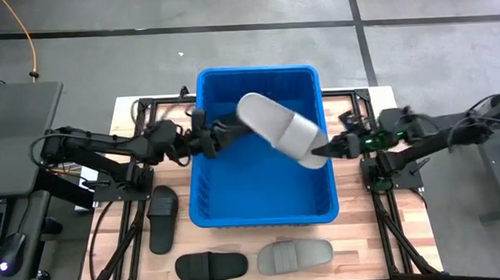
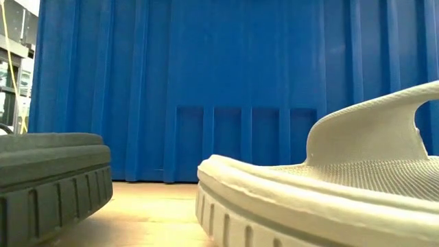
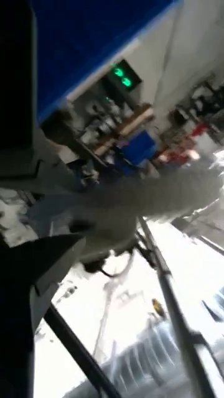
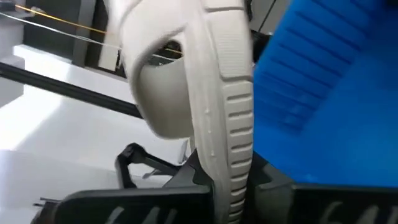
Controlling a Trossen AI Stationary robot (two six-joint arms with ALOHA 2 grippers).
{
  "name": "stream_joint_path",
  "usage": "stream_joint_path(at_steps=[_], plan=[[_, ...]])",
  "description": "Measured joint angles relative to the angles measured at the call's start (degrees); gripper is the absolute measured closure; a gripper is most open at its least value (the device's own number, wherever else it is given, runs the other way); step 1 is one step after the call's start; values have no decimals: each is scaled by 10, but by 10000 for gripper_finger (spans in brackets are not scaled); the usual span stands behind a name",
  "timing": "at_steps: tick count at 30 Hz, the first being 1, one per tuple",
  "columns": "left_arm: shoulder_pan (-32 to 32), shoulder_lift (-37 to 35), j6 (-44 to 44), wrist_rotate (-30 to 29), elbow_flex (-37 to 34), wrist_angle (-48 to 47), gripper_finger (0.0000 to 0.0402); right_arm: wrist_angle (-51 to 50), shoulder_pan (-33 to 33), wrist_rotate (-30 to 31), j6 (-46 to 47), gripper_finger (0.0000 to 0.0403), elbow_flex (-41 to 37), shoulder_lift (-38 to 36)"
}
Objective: Pick and place slides into bin
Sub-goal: Put the right white slipper into the bin
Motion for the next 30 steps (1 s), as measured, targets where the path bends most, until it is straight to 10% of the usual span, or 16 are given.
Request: stream_joint_path(at_steps=[15,30], plan=[[0,-105,17,-35,0,-185,104,-488,-53,-81,-36,402,310,64],[0,-189,31,-51,0,-201,123,-523,-167,-221,-236,402,346,167]])
